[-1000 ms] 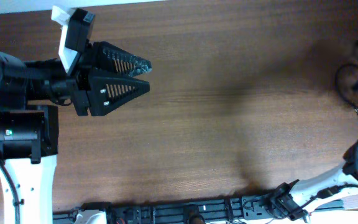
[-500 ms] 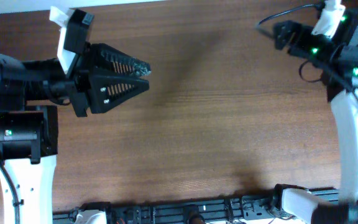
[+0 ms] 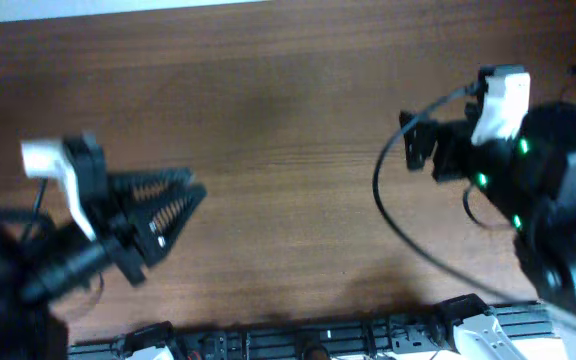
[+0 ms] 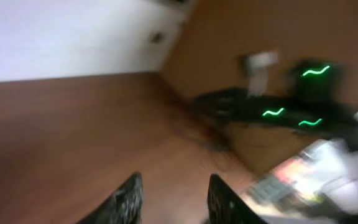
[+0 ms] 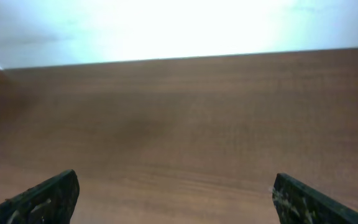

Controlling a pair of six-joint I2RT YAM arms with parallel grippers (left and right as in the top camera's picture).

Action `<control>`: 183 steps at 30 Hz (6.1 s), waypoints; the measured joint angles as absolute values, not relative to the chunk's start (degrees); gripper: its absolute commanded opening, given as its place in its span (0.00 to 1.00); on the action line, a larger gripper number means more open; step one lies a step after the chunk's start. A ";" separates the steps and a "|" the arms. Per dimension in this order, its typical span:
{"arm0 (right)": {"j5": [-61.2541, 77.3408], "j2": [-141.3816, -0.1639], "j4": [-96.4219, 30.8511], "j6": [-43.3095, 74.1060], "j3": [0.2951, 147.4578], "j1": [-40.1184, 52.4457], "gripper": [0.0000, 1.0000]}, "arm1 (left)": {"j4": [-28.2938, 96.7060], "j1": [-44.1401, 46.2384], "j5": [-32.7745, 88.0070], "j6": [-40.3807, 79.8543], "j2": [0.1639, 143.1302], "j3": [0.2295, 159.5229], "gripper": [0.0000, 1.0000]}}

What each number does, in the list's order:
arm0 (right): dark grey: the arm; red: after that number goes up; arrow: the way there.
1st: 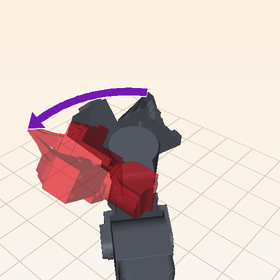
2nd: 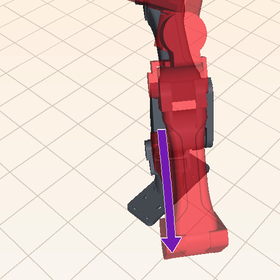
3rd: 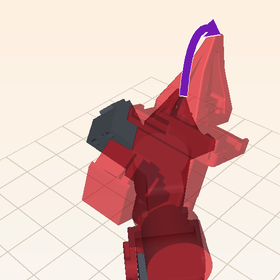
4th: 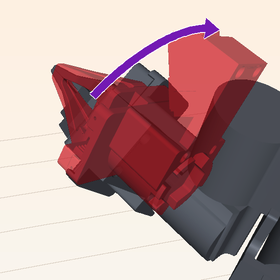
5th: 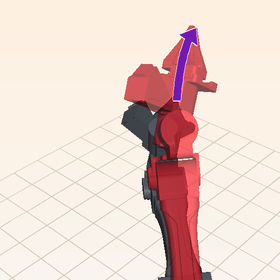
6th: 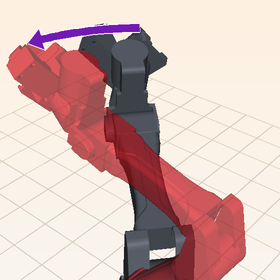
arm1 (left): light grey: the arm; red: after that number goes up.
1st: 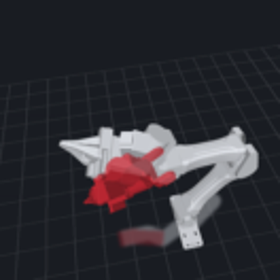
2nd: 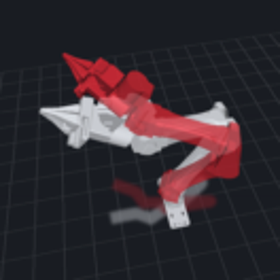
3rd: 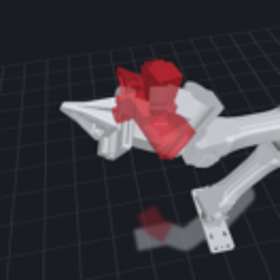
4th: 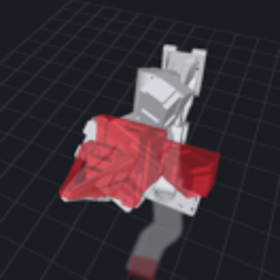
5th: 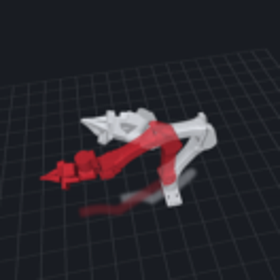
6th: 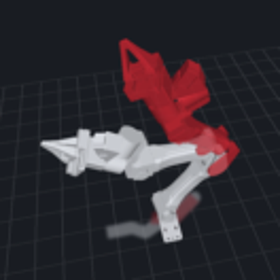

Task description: Untangle cables

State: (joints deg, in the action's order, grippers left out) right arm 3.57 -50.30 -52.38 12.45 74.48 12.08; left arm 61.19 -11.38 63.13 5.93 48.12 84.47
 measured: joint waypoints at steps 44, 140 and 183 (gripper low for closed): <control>-9.19 -29.78 -72.71 13.58 73.97 15.44 0.99 | 62.78 -11.73 15.79 12.32 28.69 57.63 0.99; 5.41 -0.91 -10.63 4.73 12.23 -3.73 0.99 | 4.21 -1.02 -3.88 -8.16 0.62 0.60 0.99; 0.64 -0.80 -4.23 4.32 0.60 -3.66 0.99 | 4.21 -1.02 -3.88 -8.16 0.62 0.60 0.99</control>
State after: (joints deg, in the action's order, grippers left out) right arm 0.64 -0.80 -4.23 4.32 0.60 -3.66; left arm 4.21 -1.02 -3.88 -8.16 0.62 0.60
